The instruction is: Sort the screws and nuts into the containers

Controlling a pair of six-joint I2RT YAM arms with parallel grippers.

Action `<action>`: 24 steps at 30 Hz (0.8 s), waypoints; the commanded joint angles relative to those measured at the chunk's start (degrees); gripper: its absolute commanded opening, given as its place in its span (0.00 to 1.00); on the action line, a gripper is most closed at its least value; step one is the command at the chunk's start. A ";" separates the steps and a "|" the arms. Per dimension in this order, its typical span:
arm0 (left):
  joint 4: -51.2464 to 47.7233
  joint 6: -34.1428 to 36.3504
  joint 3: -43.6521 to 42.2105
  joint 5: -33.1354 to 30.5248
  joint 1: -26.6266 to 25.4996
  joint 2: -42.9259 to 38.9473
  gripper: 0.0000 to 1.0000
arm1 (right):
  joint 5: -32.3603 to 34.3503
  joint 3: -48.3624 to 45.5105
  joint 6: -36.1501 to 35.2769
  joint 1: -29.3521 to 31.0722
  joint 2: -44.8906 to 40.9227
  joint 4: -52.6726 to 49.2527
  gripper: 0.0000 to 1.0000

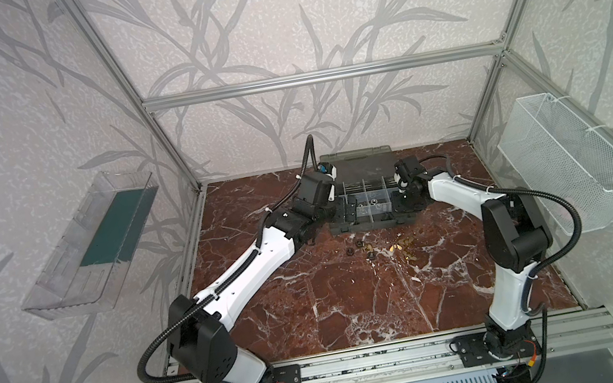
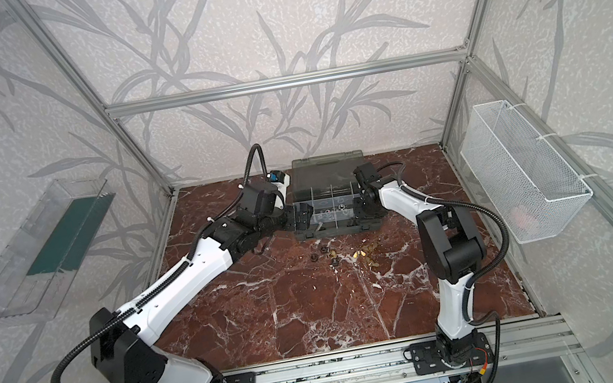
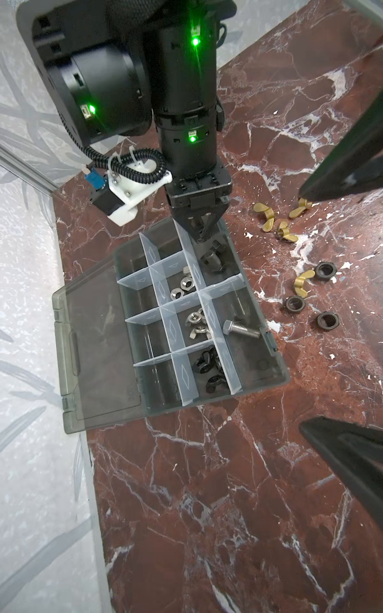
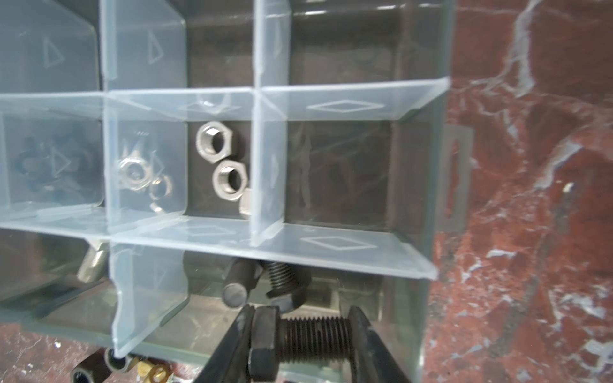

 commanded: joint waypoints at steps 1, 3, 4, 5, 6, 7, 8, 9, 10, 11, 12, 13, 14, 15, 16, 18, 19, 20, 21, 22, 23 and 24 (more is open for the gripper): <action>2.62 3.70 -0.97 0.92 0.32 -0.11 0.99 | 0.61 0.58 -0.81 -0.03 1.30 -0.30 0.41; 2.36 3.23 -1.08 1.44 0.31 -0.09 0.99 | 0.52 0.37 -0.77 0.01 1.62 -0.22 0.43; 2.14 3.12 -1.14 1.85 0.31 0.04 0.99 | 0.52 0.35 -0.81 0.03 1.79 -0.13 0.45; 1.82 3.03 -1.17 2.05 0.29 0.15 0.99 | 0.44 0.30 -0.84 0.02 1.80 -0.18 0.46; 1.60 2.76 -1.26 2.02 0.32 0.27 1.00 | 0.35 0.26 -0.83 -0.03 1.74 -0.11 0.46; 1.15 2.34 -1.39 2.14 0.31 0.43 1.00 | 0.26 0.18 -0.90 0.04 1.62 -0.05 0.48; 0.54 1.91 -1.27 2.36 0.29 0.45 0.99 | 0.26 0.09 -0.90 0.04 1.54 -0.11 0.49; 0.04 1.60 -1.27 2.62 0.32 0.49 0.99 | 0.11 -0.07 -0.84 -0.03 1.34 -0.04 0.51; -0.51 1.30 -1.27 3.06 0.32 0.52 1.00 | 0.17 -0.30 -0.90 -0.04 1.06 0.06 0.52; -1.15 1.00 -1.28 3.28 0.27 0.68 0.99 | 0.17 -0.42 -0.96 -0.01 0.81 -0.01 0.54; -1.67 0.68 -1.37 3.32 0.31 0.75 0.99 | 0.13 -0.53 -0.94 -0.02 0.62 0.02 0.55; -2.22 0.41 -1.44 3.38 0.32 0.76 1.00 | 0.08 -0.62 -1.08 -0.02 0.32 -0.11 0.56; -2.77 0.20 -1.46 3.80 0.32 0.85 0.99 | 0.00 -0.77 -1.08 -0.03 -0.06 -0.20 0.57; -3.18 -0.05 -1.54 4.14 0.32 0.93 0.99 | -0.20 -0.89 -1.03 -0.01 -0.54 -0.25 0.58; -3.63 -0.52 -1.53 4.33 0.34 0.99 0.99 | -0.27 -1.13 -1.07 -0.01 -1.06 -0.24 0.60; -4.04 -1.81 -1.96 4.23 0.31 1.18 0.99 | -0.52 -1.56 -1.13 0.05 -2.37 -0.28 0.61; -4.35 -2.41 -2.13 4.30 0.32 1.24 1.00 | -0.66 -1.74 -1.23 0.01 -3.20 -0.33 0.62; -4.63 -2.83 -2.28 4.41 0.32 1.37 0.99 | -0.79 -1.90 -1.33 0.05 -3.98 -0.54 0.62; -4.88 -3.25 -2.46 4.46 0.32 1.46 1.00 | -0.95 -2.10 -1.37 0.05 -4.67 -0.62 0.63; -5.13 -3.65 -2.71 4.55 0.32 1.55 0.99 | -1.04 -2.35 -1.38 0.07 -5.51 -0.82 0.64; -5.36 -4.01 -2.89 4.57 0.32 1.57 0.99 | -1.21 -2.71 -1.45 0.05 -6.56 -0.90 0.65; -5.67 -4.33 -3.06 4.69 0.32 1.71 1.00 | -1.40 -3.10 -1.52 0.10 -7.37 -0.90 0.65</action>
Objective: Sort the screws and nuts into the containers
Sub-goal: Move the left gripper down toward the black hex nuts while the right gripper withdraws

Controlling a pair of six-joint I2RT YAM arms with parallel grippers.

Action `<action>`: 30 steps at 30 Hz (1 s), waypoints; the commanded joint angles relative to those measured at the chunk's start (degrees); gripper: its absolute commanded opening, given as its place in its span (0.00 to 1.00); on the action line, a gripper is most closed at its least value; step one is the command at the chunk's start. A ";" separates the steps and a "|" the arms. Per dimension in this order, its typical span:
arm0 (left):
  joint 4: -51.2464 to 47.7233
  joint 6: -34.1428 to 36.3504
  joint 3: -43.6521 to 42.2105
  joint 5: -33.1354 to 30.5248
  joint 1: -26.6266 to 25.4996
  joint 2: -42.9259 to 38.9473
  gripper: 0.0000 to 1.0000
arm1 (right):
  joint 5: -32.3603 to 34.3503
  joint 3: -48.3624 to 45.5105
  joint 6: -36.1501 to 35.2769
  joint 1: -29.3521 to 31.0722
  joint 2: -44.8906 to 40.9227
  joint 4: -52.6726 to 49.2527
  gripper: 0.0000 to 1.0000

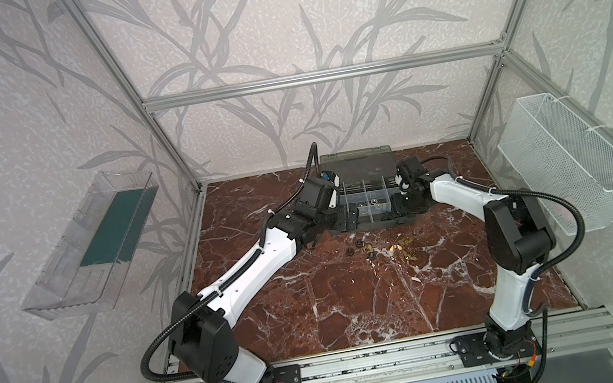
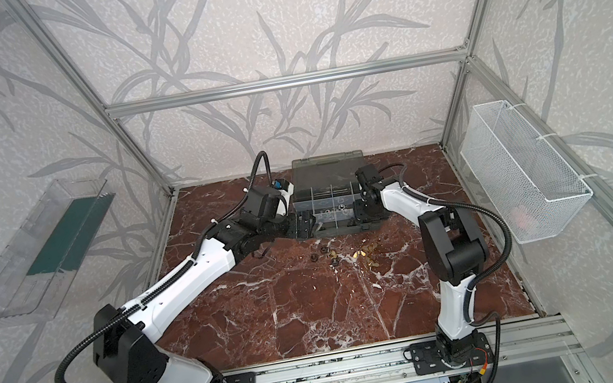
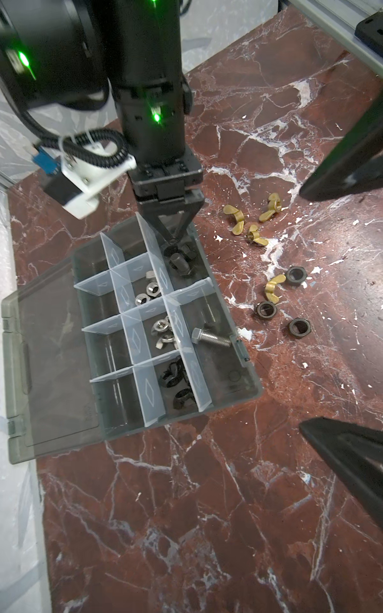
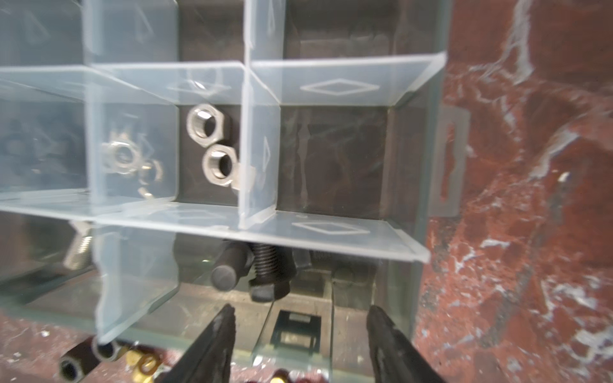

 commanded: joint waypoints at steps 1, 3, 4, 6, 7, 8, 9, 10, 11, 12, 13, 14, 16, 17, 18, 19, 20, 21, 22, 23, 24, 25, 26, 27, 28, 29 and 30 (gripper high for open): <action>-2.34 -2.11 -1.29 0.85 0.23 0.79 1.00 | -1.08 -1.45 -0.53 0.25 -5.30 -0.69 0.66; -2.44 -2.62 -2.11 1.18 0.31 0.85 0.99 | -1.66 -2.42 -0.67 0.42 -7.34 -0.58 0.68; -2.48 -2.73 -2.53 1.39 0.31 0.93 1.00 | -1.83 -2.94 -0.79 0.59 -8.15 -0.50 0.68; -3.01 -3.14 -2.95 1.46 0.29 1.35 0.99 | -2.07 -3.86 -1.10 1.08 -11.07 -0.42 0.69; -3.45 -3.41 -3.03 1.77 0.32 1.70 1.00 | -2.27 -4.53 -1.36 1.45 -12.22 -0.24 0.70; -3.71 -3.65 -3.11 2.07 0.31 1.92 1.00 | -2.30 -5.09 -1.56 1.84 -13.49 -0.16 0.72; -3.80 -3.87 -3.29 2.55 0.32 2.22 1.00 | -2.28 -5.66 -1.74 2.20 -14.60 -0.04 0.72; -4.05 -4.25 -3.47 2.68 0.32 2.55 0.99 | -2.29 -6.31 -1.71 2.55 -15.88 0.20 0.74; -4.19 -4.66 -3.71 2.79 0.27 2.86 0.99 | -2.38 -7.10 -1.60 2.86 -17.09 0.58 0.76; -4.19 -4.96 -3.95 2.93 0.32 3.17 0.99 | -2.49 -7.72 -1.35 3.18 -18.15 0.83 0.80; -4.27 -5.46 -4.22 2.95 0.32 3.56 1.00 | -2.75 -8.62 -1.19 3.44 -19.27 1.01 0.83; -4.37 -5.85 -4.39 3.06 0.32 3.94 0.99 | -2.95 -9.43 -1.07 3.74 -20.42 1.20 0.85; -4.50 -6.58 -4.47 3.28 0.32 4.90 0.99 | -2.89 -11.03 -0.91 4.32 -22.43 1.42 0.91; -4.58 -6.92 -4.38 3.58 0.32 5.54 1.00 | -2.93 -12.12 -0.80 4.51 -23.68 1.82 0.95; -4.84 -7.25 -4.19 3.81 0.32 6.09 0.99 | -3.18 -13.11 -0.67 4.60 -24.70 2.25 0.97; -5.31 -7.59 -3.78 4.18 0.31 6.85 0.99 | -3.41 -14.39 -0.54 4.77 -25.76 2.82 1.00; -5.95 -7.78 -3.22 4.78 0.31 7.77 0.99 | -3.50 -15.61 -0.53 4.96 -26.82 3.56 0.99; -6.48 -7.91 -2.76 5.18 0.32 8.68 0.99 | -3.50 -16.65 -0.49 5.11 -27.62 4.05 0.99; -6.70 -8.12 -2.52 5.48 0.32 9.67 0.99 | -3.59 -17.57 -0.47 5.21 -28.44 4.41 0.99; -6.87 -8.47 -2.26 5.57 0.32 10.71 0.99 | -3.74 -18.53 -0.42 5.35 -29.18 4.79 0.99; -6.87 -8.68 -2.09 5.66 0.32 11.46 0.99 | -3.91 -19.32 -0.33 5.50 -29.70 5.06 0.99; -6.76 -8.84 -2.00 5.83 0.32 12.35 0.99 | -4.10 -20.07 -0.34 5.68 -30.32 5.38 0.99; -6.66 -8.95 -1.76 5.98 0.32 13.22 0.99 | -4.20 -20.79 -0.27 5.88 -30.85 5.51 0.99; -6.57 -9.12 -1.61 6.03 0.32 13.79 0.99 | -4.29 -21.41 -0.14 6.04 -31.29 5.73 0.99; -6.43 -9.24 -1.37 6.00 0.32 14.51 1.00 | -4.38 -22.03 -0.08 6.27 -31.66 5.94 0.99; -6.31 -9.40 -1.20 5.89 0.32 15.16 0.99 | -4.49 -22.72 0.08 6.53 -32.06 6.17 0.99; -6.24 -9.49 -1.04 5.67 0.32 15.64 0.99 | -4.51 -23.13 0.23 6.69 -32.31 6.34 0.99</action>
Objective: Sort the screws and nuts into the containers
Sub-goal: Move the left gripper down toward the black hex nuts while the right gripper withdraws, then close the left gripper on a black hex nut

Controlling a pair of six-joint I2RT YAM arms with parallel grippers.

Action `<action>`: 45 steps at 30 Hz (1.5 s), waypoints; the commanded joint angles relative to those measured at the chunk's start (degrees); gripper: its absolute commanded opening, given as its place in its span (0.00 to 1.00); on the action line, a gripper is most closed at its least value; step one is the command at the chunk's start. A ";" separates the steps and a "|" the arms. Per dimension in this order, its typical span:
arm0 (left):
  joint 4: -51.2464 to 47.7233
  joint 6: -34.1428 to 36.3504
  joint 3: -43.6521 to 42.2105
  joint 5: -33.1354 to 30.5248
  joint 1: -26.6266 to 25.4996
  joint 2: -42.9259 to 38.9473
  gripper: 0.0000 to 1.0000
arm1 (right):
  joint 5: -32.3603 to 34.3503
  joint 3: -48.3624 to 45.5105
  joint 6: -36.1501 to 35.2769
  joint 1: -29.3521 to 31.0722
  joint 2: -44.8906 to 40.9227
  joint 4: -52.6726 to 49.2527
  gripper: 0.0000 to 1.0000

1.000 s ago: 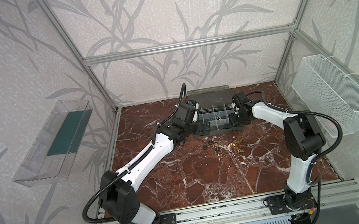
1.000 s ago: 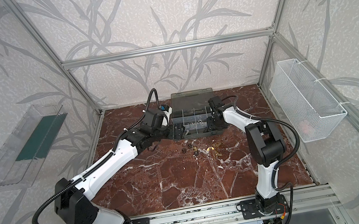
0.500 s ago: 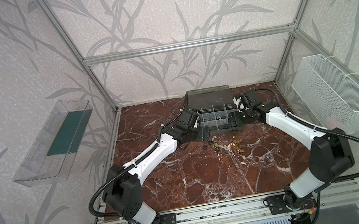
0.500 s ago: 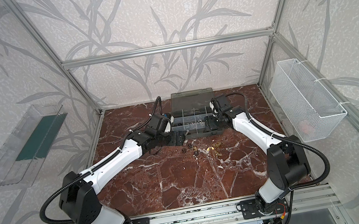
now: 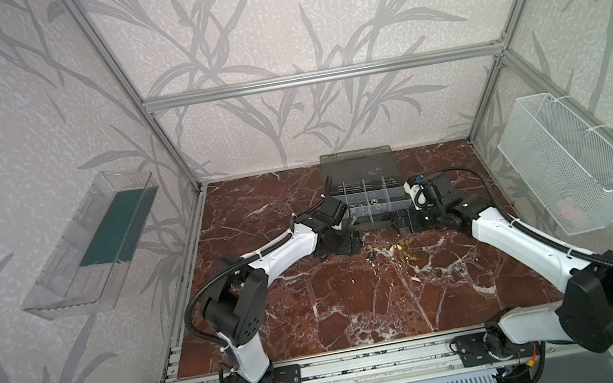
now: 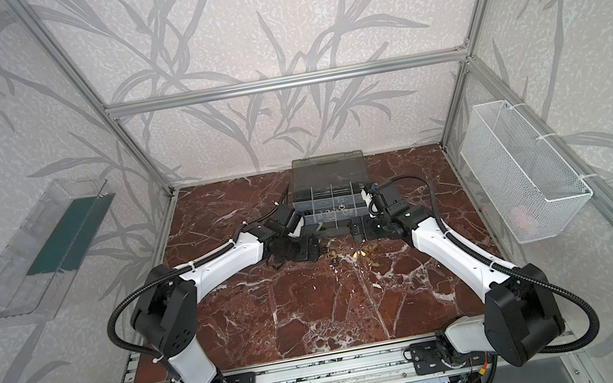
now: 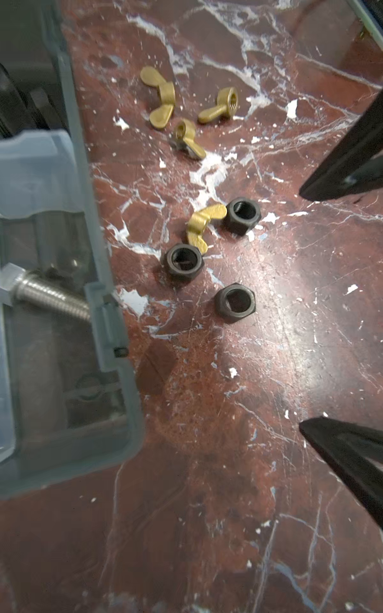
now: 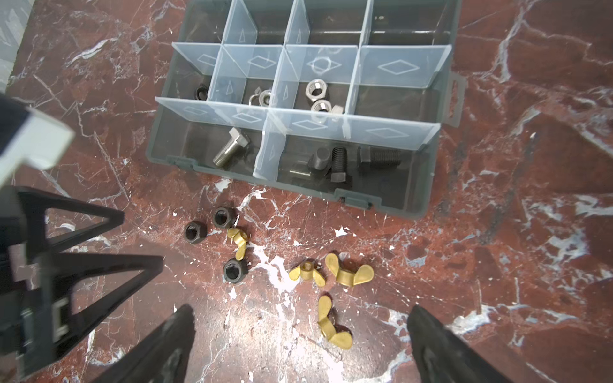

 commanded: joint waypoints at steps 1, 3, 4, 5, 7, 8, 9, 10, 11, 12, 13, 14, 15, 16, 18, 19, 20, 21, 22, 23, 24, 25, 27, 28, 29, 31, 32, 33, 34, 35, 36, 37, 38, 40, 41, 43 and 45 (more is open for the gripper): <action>-0.97 -1.12 2.75 -0.09 0.25 1.36 0.99 | -0.95 -1.74 0.79 0.89 -2.02 1.72 0.99; -0.92 -1.02 3.41 -0.40 0.19 2.59 0.97 | -0.95 -2.43 1.06 1.16 -2.09 2.01 0.99; -1.01 -0.89 3.83 -0.57 0.15 3.36 0.96 | -0.97 -2.72 1.20 1.29 -2.11 2.15 0.99; -1.23 -0.89 4.45 -0.57 0.07 4.18 0.95 | -0.96 -2.93 1.37 1.40 -2.14 2.42 0.99; -1.44 -0.73 5.37 -0.32 -0.01 5.59 0.92 | -1.17 -3.12 1.80 1.46 -2.01 2.49 0.99; -1.66 -0.62 6.00 -0.59 -0.18 6.28 0.90 | -1.45 -3.04 1.92 1.49 -2.01 2.63 0.99; -1.93 -0.53 6.44 -0.84 -0.32 6.80 0.87 | -1.56 -3.03 2.03 1.55 -1.96 2.75 0.99; -2.30 -0.45 7.01 -1.04 -0.44 7.44 0.85 | -1.61 -3.03 2.18 1.68 -1.96 2.81 0.99; -2.65 -0.40 7.51 -1.29 -0.52 8.00 0.84 | -1.56 -2.99 2.21 1.70 -1.97 2.92 0.99; -2.93 -0.36 7.86 -1.34 -0.62 8.43 0.81 | -1.51 -2.95 2.23 1.77 -1.92 2.95 0.99; -3.24 -0.31 8.12 -1.59 -0.69 8.81 0.80 | -1.42 -2.99 2.30 1.82 -1.84 2.97 0.99; -3.51 -0.23 8.39 -1.74 -0.71 9.24 0.78 | -1.25 -2.97 2.22 1.82 -1.75 2.95 0.99; -3.71 -0.12 8.53 -1.76 -0.80 9.54 0.76 | -1.15 -2.99 2.17 1.82 -1.67 2.96 0.99; -3.87 -0.01 8.67 -1.74 -0.88 9.79 0.75 | -1.06 -2.94 2.12 1.81 -1.61 2.86 0.99; -3.93 0.25 8.85 -2.01 -1.11 10.07 0.71 | -1.04 -2.86 2.03 1.82 -1.52 2.83 0.99; -4.03 0.34 8.87 -2.09 -1.26 10.18 0.69 | -0.95 -2.90 2.03 1.81 -1.44 2.82 0.99; -4.12 0.43 9.01 -2.10 -1.34 10.43 0.68 | -0.96 -2.86 2.03 1.84 -1.35 2.79 0.99; -4.18 0.65 9.14 -2.19 -1.48 10.54 0.67 | -0.95 -2.86 2.13 1.82 -1.25 2.80 0.99; -4.49 0.82 9.35 -2.37 -1.66 10.77 0.66 | -0.97 -2.88 2.21 1.81 -1.26 2.85 0.99; -4.79 1.08 9.52 -2.79 -1.90 10.98 0.65 | -0.99 -2.95 2.39 1.82 -1.15 2.94 0.99; -5.05 1.38 9.69 -3.15 -2.16 11.17 0.64 | -0.87 -2.95 2.60 1.82 -1.08 2.88 0.99; -5.37 1.53 9.84 -3.43 -2.29 11.39 0.63 | -0.78 -2.96 2.65 1.82 -1.02 2.90 0.99; -5.78 1.89 9.94 -3.87 -2.56 11.95 0.61 | -0.82 -3.10 2.88 1.82 -0.95 3.05 0.99; -5.87 1.95 9.92 -3.90 -2.69 12.16 0.61 | -0.90 -3.17 2.94 1.82 -0.97 3.04 0.99; -5.95 2.11 9.92 -3.81 -2.72 12.33 0.59 | -0.86 -3.12 2.96 1.82 -1.08 3.06 0.99; -6.13 2.27 9.98 -4.26 -2.80 12.68 0.57 | -0.85 -3.12 2.96 1.80 -1.22 3.05 0.99; -6.19 2.38 9.99 -4.43 -2.82 12.88 0.57 | -0.76 -3.12 2.91 1.82 -1.34 3.06 0.99; -6.08 2.56 10.15 -4.27 -2.84 13.06 0.56 | -0.69 -3.13 2.91 1.81 -1.30 3.04 0.99; -6.04 2.82 10.29 -4.31 -2.95 13.34 0.54 | -0.62 -3.12 2.91 1.82 -1.41 3.01 0.99; -6.07 3.04 10.47 -4.47 -3.00 13.73 0.53 | -0.64 -3.20 3.01 1.82 -1.46 3.05 0.99; -6.21 3.17 10.62 -4.67 -3.09 14.04 0.52 | -0.65 -3.21 3.08 1.82 -1.33 3.03 0.99; -6.35 3.25 10.89 -4.82 -3.13 14.35 0.51 | -0.68 -3.34 3.13 1.79 -1.45 3.06 0.99; -6.39 3.41 10.97 -4.97 -3.18 14.67 0.50 | -0.77 -3.38 3.22 1.77 -1.40 3.14 0.99; -6.33 3.59 11.14 -5.27 -3.34 14.99 0.48 | -0.87 -3.73 3.36 1.85 -1.56 3.32 0.99; -6.30 3.76 11.29 -5.48 -3.42 15.22 0.47 | -0.86 -3.82 3.35 1.82 -1.65 3.36 0.99; -6.49 4.16 11.62 -6.40 -3.53 15.54 0.45 | -0.77 -3.91 3.28 1.82 -1.65 3.23 0.99; -6.83 4.54 12.19 -7.10 -3.62 16.08 0.44 | -0.69 -4.00 3.27 1.77 -1.75 3.23 0.99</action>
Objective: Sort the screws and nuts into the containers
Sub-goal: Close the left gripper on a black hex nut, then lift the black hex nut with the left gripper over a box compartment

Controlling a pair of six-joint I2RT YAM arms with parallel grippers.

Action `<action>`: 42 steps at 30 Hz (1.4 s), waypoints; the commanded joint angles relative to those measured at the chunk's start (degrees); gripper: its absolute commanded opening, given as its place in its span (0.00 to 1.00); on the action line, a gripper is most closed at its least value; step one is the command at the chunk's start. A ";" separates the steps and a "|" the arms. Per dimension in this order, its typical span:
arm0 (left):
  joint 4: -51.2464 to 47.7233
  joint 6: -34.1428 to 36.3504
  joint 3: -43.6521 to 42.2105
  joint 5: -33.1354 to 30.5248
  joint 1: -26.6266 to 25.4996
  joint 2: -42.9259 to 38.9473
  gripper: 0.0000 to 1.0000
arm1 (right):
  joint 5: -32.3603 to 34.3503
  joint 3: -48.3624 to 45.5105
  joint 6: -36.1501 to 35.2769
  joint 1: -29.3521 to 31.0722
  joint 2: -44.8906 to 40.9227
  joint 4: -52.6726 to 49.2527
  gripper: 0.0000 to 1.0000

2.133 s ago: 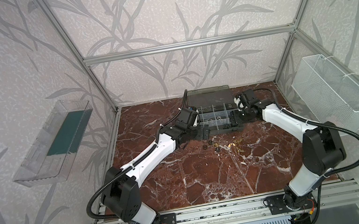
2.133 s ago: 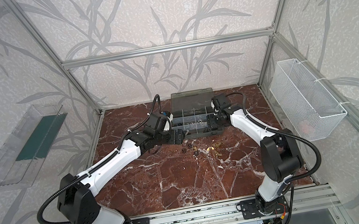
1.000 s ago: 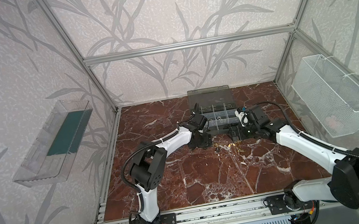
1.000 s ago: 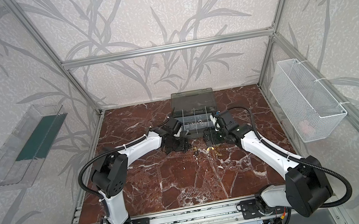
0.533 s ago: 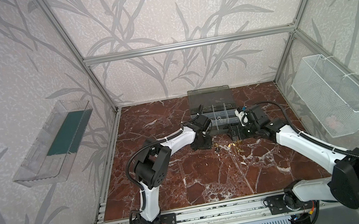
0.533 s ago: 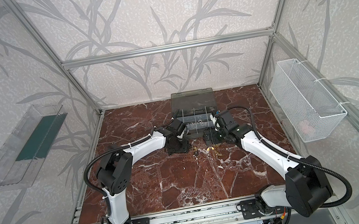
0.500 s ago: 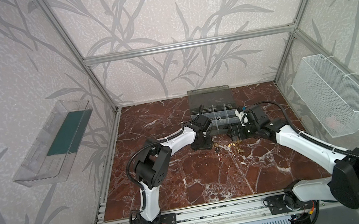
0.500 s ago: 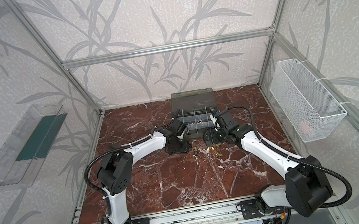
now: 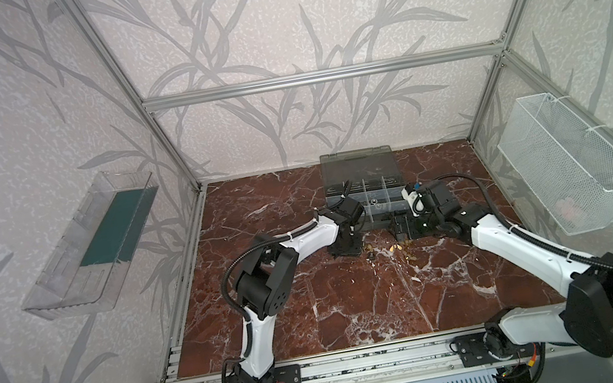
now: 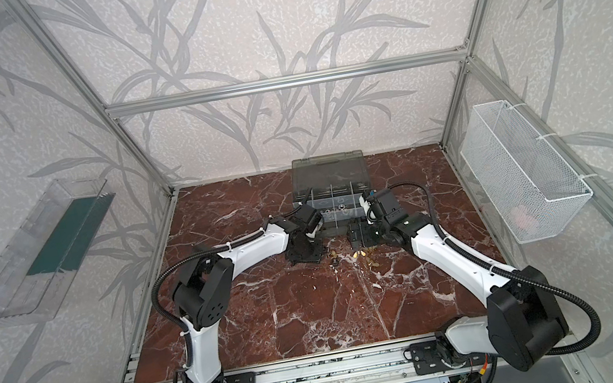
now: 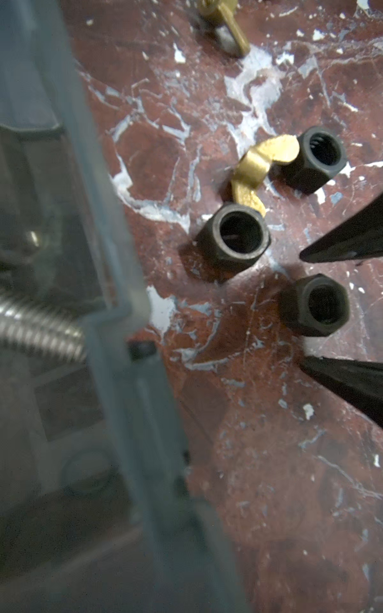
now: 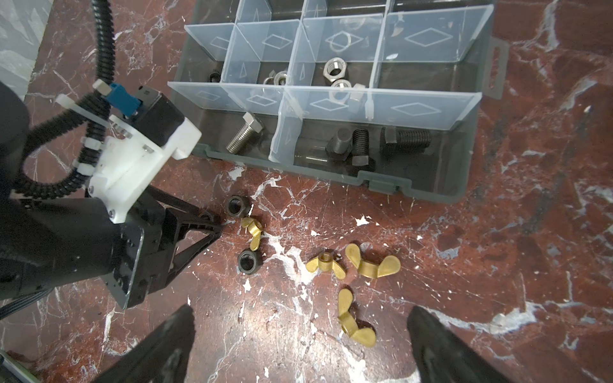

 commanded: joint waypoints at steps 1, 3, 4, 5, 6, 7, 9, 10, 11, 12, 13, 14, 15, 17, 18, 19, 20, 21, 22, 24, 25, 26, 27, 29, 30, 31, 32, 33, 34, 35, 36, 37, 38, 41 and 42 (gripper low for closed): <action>-2.15 1.46 1.47 -2.33 -0.45 2.23 0.43 | 0.40 -0.68 0.42 0.32 -1.09 0.26 0.99; -2.41 1.70 1.83 -2.46 -0.61 2.45 0.41 | 0.59 -0.68 0.36 0.35 -1.06 0.27 0.99; -2.44 1.83 2.01 -2.67 -0.72 2.55 0.40 | 0.53 -0.68 0.36 0.35 -1.05 0.30 0.99; -2.58 2.03 2.11 -3.03 -0.90 2.53 0.39 | 0.66 -0.71 0.36 0.35 -1.05 0.40 0.99; -2.69 2.20 2.12 -3.42 -1.07 2.65 0.38 | 0.69 -0.72 0.36 0.35 -1.05 0.42 0.99; -2.77 2.48 2.16 -4.04 -1.32 2.82 0.38 | 0.78 -0.83 0.36 0.35 -0.96 0.48 0.99; -3.34 3.05 2.42 -5.11 -1.86 3.14 0.37 | 0.85 -0.96 0.38 0.35 -0.87 0.58 0.99; -3.58 3.27 2.39 -5.55 -2.08 3.43 0.37 | 0.87 -1.02 0.36 0.30 -0.78 0.52 0.99; -3.84 3.52 2.43 -5.98 -2.30 3.56 0.36 | 0.85 -1.08 0.44 0.33 -0.79 0.66 0.99; -3.93 3.70 2.42 -6.39 -2.47 3.58 0.35 | 0.87 -1.11 0.46 0.33 -0.78 0.61 0.99; -4.10 3.87 2.29 -6.88 -2.65 3.73 0.35 | 0.87 -1.12 0.54 0.35 -0.85 0.72 0.99; -4.17 4.14 2.14 -7.40 -2.82 3.83 0.35 | 0.93 -1.20 0.54 0.35 -0.89 0.81 0.99; -4.18 4.31 2.16 -7.84 -2.92 3.87 0.34 | 0.95 -1.20 0.53 0.35 -0.89 0.81 0.99; -4.20 4.68 2.12 -8.51 -3.18 4.17 0.32 | 0.96 -1.30 0.64 0.35 -1.00 0.87 0.99; -4.34 4.84 2.11 -8.78 -3.27 4.27 0.30 | 0.96 -1.38 0.75 0.35 -1.03 0.95 0.99; -4.32 4.87 2.14 -9.02 -3.44 4.41 0.29 | 0.96 -1.38 0.72 0.34 -1.11 0.90 0.99; -4.31 4.87 2.27 -9.07 -3.37 4.40 0.27 | 1.04 -1.47 0.71 0.35 -1.20 0.88 0.99; -4.23 4.87 2.19 -9.07 -3.37 4.38 0.25 | 1.04 -1.52 0.71 0.34 -1.31 0.88 0.99; -4.21 4.87 2.19 -9.11 -3.45 4.31 0.24 | 1.19 -1.65 0.71 0.31 -1.44 0.95 0.99; -4.03 4.78 2.13 -8.76 -3.50 3.88 0.22 | 1.48 -1.99 0.71 0.35 -1.84 1.16 0.99; -3.92 4.69 2.02 -8.40 -3.46 3.52 0.22 | 1.65 -2.17 0.81 0.35 -1.98 1.29 0.99; -3.56 4.56 1.93 -8.00 -3.43 2.96 0.22 | 1.73 -2.35 0.80 0.35 -2.17 1.46 0.99; -3.20 4.39 1.79 -7.23 -3.38 2.50 0.22 | 1.83 -2.46 0.80 0.35 -2.34 1.54 0.99; -2.64 3.95 1.78 -6.39 -3.42 1.28 0.21 | 1.83 -2.53 0.80 0.35 -2.57 1.50 0.99; -2.55 3.51 1.96 -6.00 -3.32 0.91 0.21 | 1.84 -2.53 0.88 0.35 -2.60 1.49 0.99; -2.86 2.80 2.38 -5.49 -3.15 0.48 0.21 | 1.76 -2.52 0.89 0.34 -2.69 1.48 0.99; -2.93 2.47 2.79 -4.34 -2.96 0.18 0.21 | 1.75 -2.61 0.97 0.35 -2.78 1.53 0.99; -2.83 2.04 2.96 -3.24 -2.69 -0.13 0.21 | 1.79 -2.61 0.97 0.35 -2.84 1.57 0.99; -2.79 1.59 3.26 -2.06 -2.42 -0.50 0.21 | 1.84 -2.67 0.98 0.35 -2.89 1.58 0.99; -2.66 1.24 3.41 -1.33 -2.23 -1.01 0.21 | 1.84 -2.61 0.98 0.35 -2.89 1.59 0.99; -2.61 1.10 3.69 -1.02 -2.14 -1.35 0.21 | 1.83 -2.61 0.97 0.34 -2.92 1.64 0.99; -2.78 1.05 4.13 -0.82 -2.05 -1.75 0.21 | 1.75 -2.63 1.06 0.30 -3.00 1.63 0.99; -2.97 0.96 4.73 -0.63 -2.05 -2.10 0.21 | 1.74 -2.53 1.16 0.33 -3.12 1.69 0.99; -3.38 0.41 5.90 0.56 -1.67 -3.07 0.21 | 1.90 -2.36 1.18 0.35 -3.54 1.85 0.99; -3.33 0.22 6.35 1.00 -1.47 -3.23 0.21 | 2.04 -2.20 1.07 0.34 -3.61 1.87 0.99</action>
